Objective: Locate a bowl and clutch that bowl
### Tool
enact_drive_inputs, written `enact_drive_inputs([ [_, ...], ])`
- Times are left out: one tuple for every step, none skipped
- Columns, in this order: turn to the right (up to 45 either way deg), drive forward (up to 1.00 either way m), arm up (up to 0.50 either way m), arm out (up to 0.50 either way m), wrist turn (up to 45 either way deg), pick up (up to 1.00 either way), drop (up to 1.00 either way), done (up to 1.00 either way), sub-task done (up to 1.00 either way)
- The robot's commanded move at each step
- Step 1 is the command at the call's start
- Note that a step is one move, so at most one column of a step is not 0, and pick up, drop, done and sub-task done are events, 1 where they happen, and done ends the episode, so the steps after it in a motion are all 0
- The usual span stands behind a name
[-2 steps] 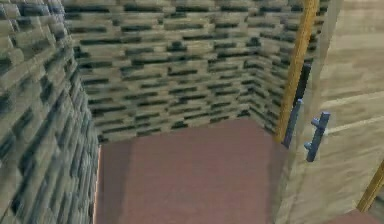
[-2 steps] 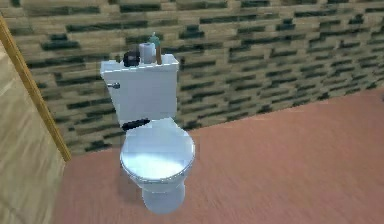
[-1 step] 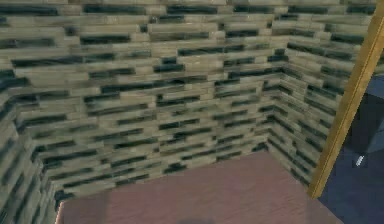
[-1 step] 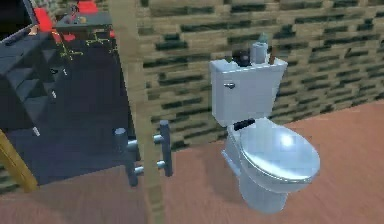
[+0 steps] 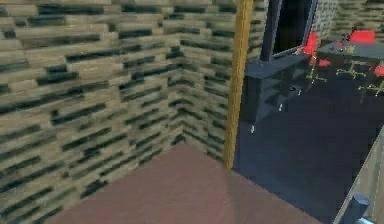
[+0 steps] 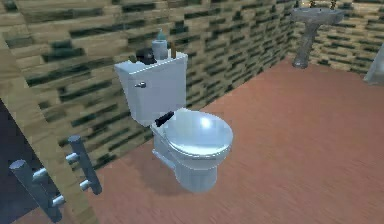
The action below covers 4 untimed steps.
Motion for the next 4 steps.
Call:
enact_drive_inputs([
  [0.0,0.55,0.0,0.0,0.0,0.0,0.0,0.0,0.0],
  [24.0,0.0,0.0,0.0,0.0,0.0,0.0,0.0,0.0],
  [0.0,0.35,0.0,0.0,0.0,0.0,0.0,0.0,0.0],
  [21.0,0.0,0.0,0.0,0.0,0.0,0.0,0.0,0.0],
])
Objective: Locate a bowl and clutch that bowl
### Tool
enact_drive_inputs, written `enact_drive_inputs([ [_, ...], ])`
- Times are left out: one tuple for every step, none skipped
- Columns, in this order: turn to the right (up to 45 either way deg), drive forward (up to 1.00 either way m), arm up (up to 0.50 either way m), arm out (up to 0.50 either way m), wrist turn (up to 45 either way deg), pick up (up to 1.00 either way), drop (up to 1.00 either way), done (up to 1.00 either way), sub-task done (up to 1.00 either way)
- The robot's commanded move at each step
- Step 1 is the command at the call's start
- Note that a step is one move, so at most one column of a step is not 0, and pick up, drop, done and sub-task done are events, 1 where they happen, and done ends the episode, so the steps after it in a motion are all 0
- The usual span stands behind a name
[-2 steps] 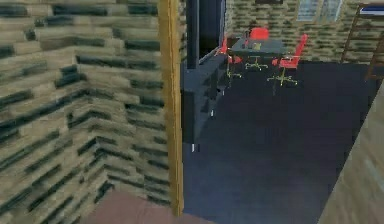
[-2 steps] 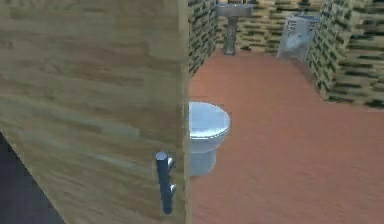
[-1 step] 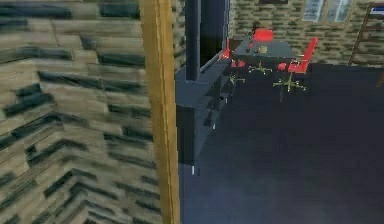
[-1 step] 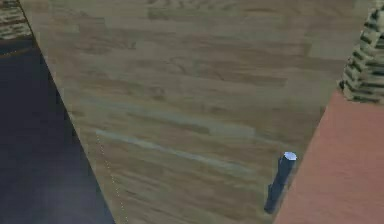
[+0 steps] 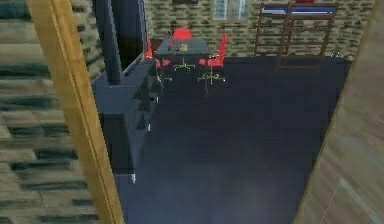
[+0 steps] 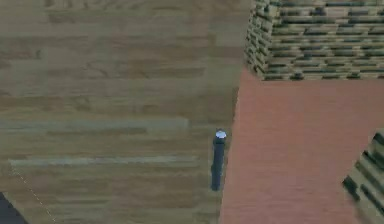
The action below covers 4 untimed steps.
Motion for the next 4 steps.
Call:
enact_drive_inputs([
  [0.0,1.0,0.0,0.0,0.0,0.0,0.0,0.0,0.0],
  [3.0,0.0,0.0,0.0,0.0,0.0,0.0,0.0,0.0],
  [0.0,1.0,0.0,0.0,0.0,0.0,0.0,0.0,0.0],
  [0.0,0.65,0.0,0.0,0.0,0.0,0.0,0.0,0.0],
])
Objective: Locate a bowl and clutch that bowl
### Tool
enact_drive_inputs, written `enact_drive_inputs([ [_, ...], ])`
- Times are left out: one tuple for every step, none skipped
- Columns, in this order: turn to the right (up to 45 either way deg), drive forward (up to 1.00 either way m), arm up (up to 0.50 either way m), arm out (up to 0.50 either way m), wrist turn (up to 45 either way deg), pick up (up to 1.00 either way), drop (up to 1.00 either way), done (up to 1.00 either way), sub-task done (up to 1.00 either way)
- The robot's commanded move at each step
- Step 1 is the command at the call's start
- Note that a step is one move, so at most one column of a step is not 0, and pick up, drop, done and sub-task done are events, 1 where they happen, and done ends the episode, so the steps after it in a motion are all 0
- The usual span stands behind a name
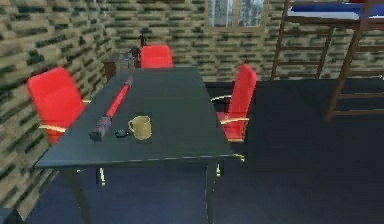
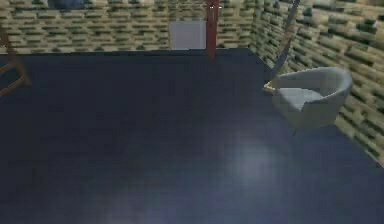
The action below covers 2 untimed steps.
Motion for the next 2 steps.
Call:
enact_drive_inputs([
  [-45.0,0.0,0.0,0.0,0.0,0.0,0.0,0.0,0.0],
  [-45.0,0.0,0.0,0.0,0.0,0.0,0.0,0.0,0.0],
])
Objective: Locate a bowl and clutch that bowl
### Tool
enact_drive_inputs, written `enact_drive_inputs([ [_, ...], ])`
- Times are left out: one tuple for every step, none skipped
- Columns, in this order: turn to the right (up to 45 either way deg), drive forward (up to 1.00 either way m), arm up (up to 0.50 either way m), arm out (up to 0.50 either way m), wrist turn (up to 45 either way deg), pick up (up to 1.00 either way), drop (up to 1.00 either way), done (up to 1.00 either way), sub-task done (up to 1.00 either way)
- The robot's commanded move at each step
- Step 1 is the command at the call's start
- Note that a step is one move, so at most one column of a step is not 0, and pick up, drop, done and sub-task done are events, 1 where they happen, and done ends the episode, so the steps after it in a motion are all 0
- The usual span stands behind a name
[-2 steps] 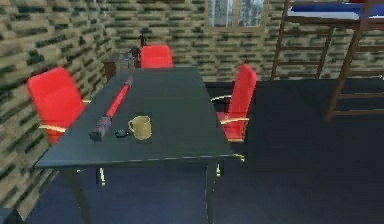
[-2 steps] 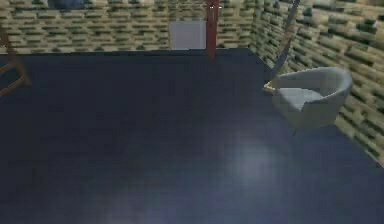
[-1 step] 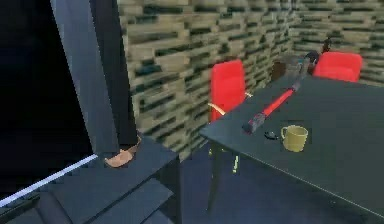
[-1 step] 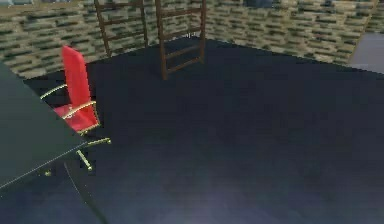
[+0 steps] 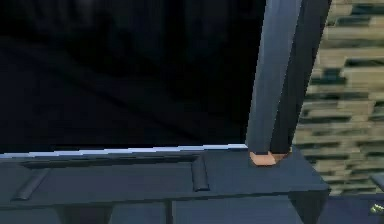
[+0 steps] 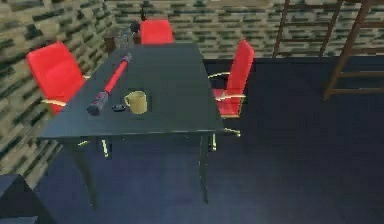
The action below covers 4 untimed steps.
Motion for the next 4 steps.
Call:
enact_drive_inputs([
  [-45.0,0.0,0.0,0.0,0.0,0.0,0.0,0.0,0.0],
  [-21.0,0.0,0.0,0.0,0.0,0.0,0.0,0.0,0.0],
  [0.0,0.0,0.5,0.0,0.0,0.0,0.0,0.0,0.0],
  [0.0,0.0,0.38,0.0,0.0,0.0,0.0,0.0,0.0],
])
